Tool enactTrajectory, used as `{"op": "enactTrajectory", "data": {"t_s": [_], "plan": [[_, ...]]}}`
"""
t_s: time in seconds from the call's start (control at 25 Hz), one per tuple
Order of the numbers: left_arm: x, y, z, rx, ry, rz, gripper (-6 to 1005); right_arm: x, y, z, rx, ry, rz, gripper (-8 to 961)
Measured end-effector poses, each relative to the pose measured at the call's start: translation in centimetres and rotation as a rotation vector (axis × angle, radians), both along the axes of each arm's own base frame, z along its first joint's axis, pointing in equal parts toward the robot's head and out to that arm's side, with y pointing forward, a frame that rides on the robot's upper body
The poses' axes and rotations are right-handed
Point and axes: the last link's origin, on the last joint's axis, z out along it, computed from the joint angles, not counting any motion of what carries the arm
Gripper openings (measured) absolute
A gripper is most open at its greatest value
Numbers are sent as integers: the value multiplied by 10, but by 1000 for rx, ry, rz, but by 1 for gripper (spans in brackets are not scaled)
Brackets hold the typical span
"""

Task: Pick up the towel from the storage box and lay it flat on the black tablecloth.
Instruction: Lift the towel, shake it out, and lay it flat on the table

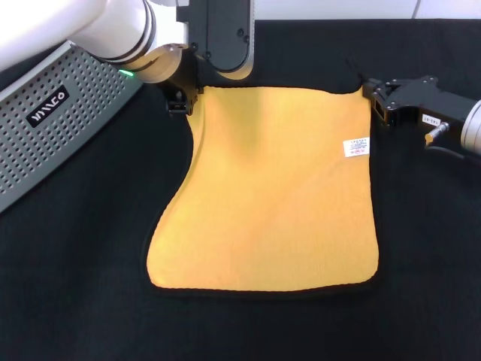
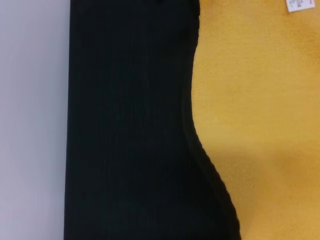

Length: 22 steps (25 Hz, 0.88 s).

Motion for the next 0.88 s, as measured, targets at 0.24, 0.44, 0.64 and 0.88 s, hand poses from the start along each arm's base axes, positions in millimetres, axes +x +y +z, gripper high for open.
{"op": "enactTrajectory", "data": {"t_s": [0.24,0.44,0.64,0.88], "plan": [[-5,1,4,0,24,3,32,1,0,0,1,-2,-4,21],[-14,0,-1,-22,66,9,32,2,0,1,2,-2,-8,21],[-15,1,-4,-25,69,12,32,3,0,0,-1,-3,-12,21],[-15,2,-5,-19,61,17,32,5,-1,0,3,-4,-13,21]]}}
